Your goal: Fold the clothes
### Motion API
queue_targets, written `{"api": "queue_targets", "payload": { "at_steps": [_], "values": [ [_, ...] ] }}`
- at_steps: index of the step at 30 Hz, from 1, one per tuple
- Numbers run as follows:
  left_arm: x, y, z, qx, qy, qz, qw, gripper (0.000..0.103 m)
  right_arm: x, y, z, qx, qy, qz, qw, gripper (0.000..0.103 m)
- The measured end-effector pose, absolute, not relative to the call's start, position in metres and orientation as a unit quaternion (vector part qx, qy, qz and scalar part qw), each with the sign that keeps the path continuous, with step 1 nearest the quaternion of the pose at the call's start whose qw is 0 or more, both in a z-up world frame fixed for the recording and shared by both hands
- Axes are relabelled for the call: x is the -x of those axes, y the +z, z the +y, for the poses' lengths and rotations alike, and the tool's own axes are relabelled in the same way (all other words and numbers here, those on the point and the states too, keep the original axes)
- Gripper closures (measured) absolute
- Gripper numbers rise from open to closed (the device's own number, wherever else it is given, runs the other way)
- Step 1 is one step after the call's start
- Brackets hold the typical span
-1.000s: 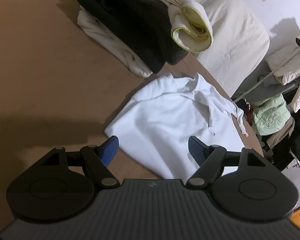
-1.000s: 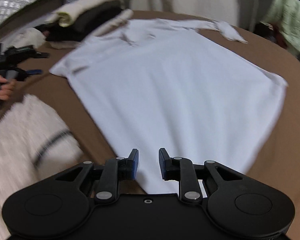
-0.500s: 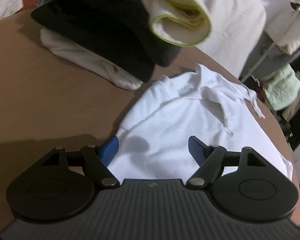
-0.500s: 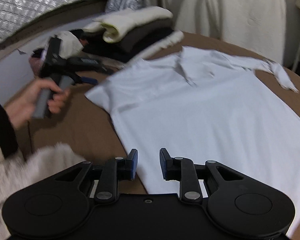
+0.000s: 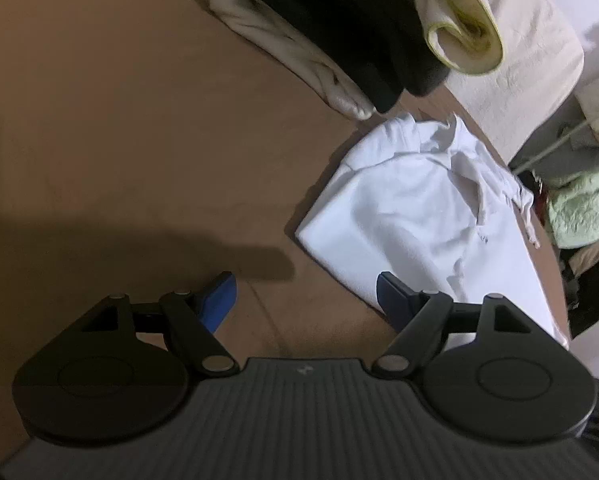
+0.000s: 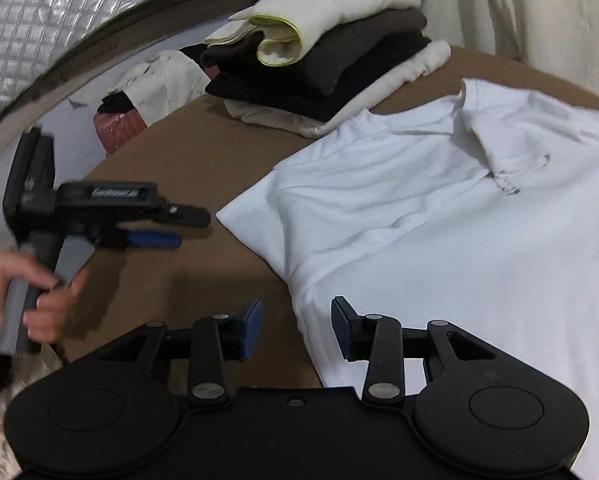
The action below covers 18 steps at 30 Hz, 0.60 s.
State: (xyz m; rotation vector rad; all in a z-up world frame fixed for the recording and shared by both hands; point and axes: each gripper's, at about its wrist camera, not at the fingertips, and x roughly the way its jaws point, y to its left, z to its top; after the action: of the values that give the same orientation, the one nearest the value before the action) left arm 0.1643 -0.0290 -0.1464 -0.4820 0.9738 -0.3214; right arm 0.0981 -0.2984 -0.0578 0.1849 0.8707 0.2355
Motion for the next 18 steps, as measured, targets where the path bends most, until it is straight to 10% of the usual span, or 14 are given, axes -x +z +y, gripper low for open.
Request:
{"api": "queue_targets", "payload": {
  "at_steps": [6,10,13,15,16,18],
  "values": [
    [-0.175,-0.143,-0.065,0.177,-0.201,0.448,0.853,0.022,-0.117,-0.083,-0.289,-0.049,0.133,0.437,0.888,0.058],
    [-0.191,-0.153,-0.089,0.134,-0.203,0.455,0.857,0.022,-0.124,-0.097,-0.284,0.017,0.137,0.428,0.893,0.092],
    [-0.202,-0.157,-0.085,0.188,-0.225,0.426,0.856,0.022,-0.119,-0.096,-0.294,-0.028,0.165,0.412,0.896,0.092],
    [-0.211,-0.168,-0.075,0.260,-0.253,0.426,0.829,0.050,-0.118,-0.098,-0.301,-0.046,0.172,0.409,0.895,0.092],
    [-0.215,-0.173,-0.072,0.277,-0.261,0.435,0.816,0.102,-0.118,-0.098,-0.308,-0.073,0.177,0.408,0.892,0.092],
    [-0.211,-0.168,-0.074,0.235,-0.235,0.431,0.839,0.099,-0.118,-0.100,-0.324,-0.139,0.189,0.405,0.884,0.092]
  ]
}}
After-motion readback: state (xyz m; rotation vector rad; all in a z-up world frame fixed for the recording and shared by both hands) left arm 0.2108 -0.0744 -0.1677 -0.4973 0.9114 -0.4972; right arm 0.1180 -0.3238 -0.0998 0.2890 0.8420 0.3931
